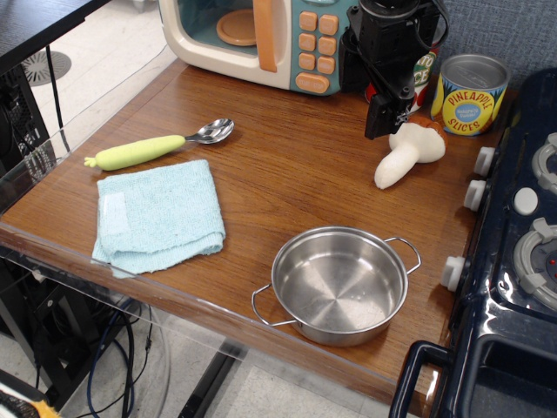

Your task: Place the blue cloth next to the mushroom.

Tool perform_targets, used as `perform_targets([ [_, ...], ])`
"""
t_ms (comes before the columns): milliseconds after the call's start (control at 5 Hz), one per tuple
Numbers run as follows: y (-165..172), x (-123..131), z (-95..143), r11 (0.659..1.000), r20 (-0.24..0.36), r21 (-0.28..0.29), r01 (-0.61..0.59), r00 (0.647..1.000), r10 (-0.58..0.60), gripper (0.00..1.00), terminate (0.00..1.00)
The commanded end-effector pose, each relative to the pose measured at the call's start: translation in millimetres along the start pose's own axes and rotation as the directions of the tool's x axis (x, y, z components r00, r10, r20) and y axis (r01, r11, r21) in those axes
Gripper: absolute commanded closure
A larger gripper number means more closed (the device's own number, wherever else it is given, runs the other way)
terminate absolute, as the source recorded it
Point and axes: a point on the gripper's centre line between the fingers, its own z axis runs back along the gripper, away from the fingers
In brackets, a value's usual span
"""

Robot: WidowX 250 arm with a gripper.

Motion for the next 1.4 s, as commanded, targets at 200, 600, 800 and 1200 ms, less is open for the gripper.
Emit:
perform_targets([
  [200,9,-27,8,0.998,-0.015,-0.017,-0.066,0.998,0.066,0.00,0.00],
  [600,24,-70,28,0.994,0.004,-0.018,-0.111,0.994,0.111,0.00,0.00],
  [800,27,-96,30,0.991,-0.004,-0.019,-0.136,0.991,0.136,0.00,0.00],
  [1200,25,-172,12,0.987,-0.121,0.010,-0.159,0.980,0.159,0.00,0.00],
])
